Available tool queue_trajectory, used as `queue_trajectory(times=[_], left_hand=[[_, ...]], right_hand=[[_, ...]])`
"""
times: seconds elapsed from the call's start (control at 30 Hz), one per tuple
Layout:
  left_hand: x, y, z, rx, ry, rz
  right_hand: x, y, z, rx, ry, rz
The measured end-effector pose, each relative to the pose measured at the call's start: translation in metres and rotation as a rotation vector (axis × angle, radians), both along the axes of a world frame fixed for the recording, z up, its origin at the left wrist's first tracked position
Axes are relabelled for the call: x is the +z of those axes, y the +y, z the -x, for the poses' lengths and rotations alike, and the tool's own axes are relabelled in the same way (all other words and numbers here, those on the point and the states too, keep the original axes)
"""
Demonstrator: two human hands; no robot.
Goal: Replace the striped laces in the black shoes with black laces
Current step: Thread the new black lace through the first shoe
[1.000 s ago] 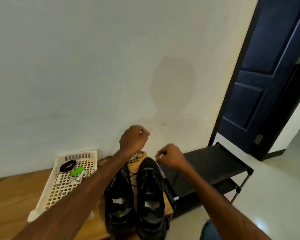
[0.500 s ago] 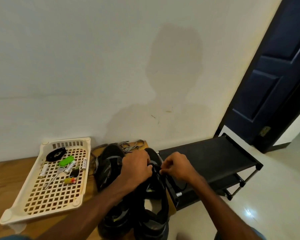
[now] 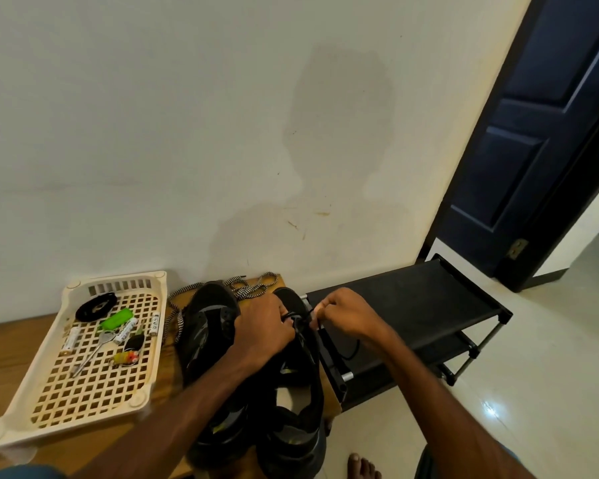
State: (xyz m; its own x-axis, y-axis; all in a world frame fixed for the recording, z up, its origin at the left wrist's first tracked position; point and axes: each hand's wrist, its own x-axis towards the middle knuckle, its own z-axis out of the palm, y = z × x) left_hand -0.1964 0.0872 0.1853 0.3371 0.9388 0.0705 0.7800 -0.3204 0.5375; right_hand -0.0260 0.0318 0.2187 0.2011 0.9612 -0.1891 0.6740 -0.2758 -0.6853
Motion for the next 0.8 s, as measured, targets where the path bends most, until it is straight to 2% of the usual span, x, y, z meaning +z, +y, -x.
queue_trajectory(times=[0.1,0.13,0.27,0.37,0.4,0.5,0.63,0.73,0.8], left_hand=[[0.0,0.003,0.003,-0.042,-0.039,0.035],[0.003,0.004,0.005,-0.078,-0.07,0.062],[0.034,0.01,0.016,-0.16,-0.294,0.09],[0.072,0.013,0.024,-0.11,-0.497,0.039],[0.088,0.012,0.026,-0.093,-0.567,0.02],[0.15,0.007,0.023,-0.107,-0.699,-0.026],[0.265,0.005,0.004,-0.221,-0.772,-0.172],[0.35,0.002,-0.001,-0.253,-0.763,-0.231],[0.395,-0.004,0.004,-0.319,-0.89,-0.108]], right_hand=[[0.004,-0.003,-0.002,-0.025,0.168,0.016],[0.005,-0.004,-0.003,-0.054,0.166,-0.009],[0.009,-0.009,0.005,-0.258,-0.222,-0.07],[0.03,-0.011,0.013,-0.393,-0.287,-0.212],[0.042,-0.01,0.013,-0.392,-0.26,-0.272],[0.102,-0.008,0.02,-0.319,0.006,-0.468],[0.233,-0.005,0.032,-0.148,0.289,-0.814],[0.324,-0.007,0.043,-0.146,0.34,-1.006],[0.364,-0.013,0.048,-0.163,0.357,-1.083]])
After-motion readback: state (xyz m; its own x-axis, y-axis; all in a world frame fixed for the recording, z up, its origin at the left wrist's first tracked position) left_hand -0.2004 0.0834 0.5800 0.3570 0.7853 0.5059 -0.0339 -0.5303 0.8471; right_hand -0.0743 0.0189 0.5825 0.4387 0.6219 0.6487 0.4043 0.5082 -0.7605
